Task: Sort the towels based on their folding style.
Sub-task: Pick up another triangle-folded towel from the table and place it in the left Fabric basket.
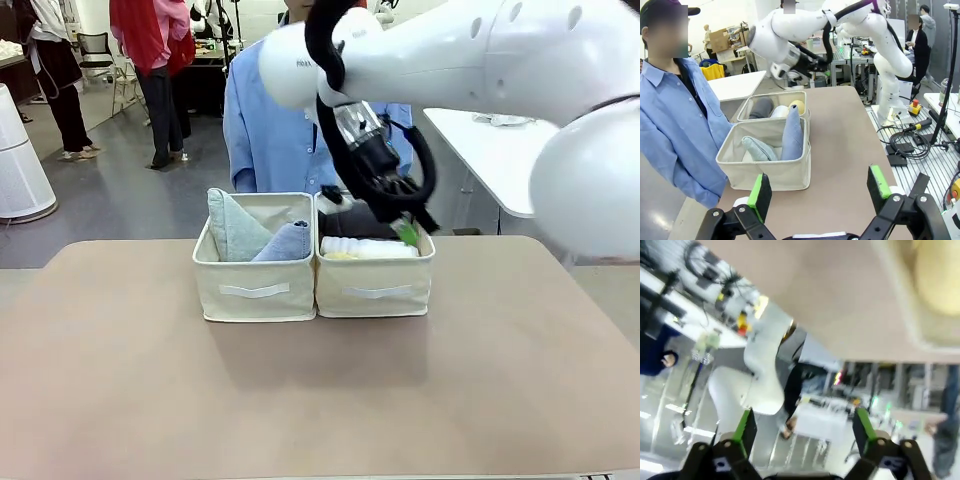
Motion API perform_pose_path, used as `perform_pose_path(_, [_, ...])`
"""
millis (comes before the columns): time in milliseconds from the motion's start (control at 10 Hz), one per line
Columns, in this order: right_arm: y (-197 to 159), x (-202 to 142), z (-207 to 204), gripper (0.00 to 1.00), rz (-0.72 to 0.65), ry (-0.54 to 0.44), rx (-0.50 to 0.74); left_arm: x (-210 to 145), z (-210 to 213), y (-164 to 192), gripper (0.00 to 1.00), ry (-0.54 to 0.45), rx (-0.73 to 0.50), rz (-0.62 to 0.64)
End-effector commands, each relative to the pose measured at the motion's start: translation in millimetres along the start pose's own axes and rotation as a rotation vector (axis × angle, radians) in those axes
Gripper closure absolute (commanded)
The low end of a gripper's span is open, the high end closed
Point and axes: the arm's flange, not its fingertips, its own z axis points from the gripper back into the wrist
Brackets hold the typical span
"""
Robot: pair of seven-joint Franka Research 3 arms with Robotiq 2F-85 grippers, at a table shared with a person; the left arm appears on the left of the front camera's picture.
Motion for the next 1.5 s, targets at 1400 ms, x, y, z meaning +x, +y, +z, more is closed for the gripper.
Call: perform_pose_path(1400, [6, -217, -68, 0.00, -0.396, -1.009, -0.171, 2, 1, -2, 0.00, -0.004, 0.000, -0.001])
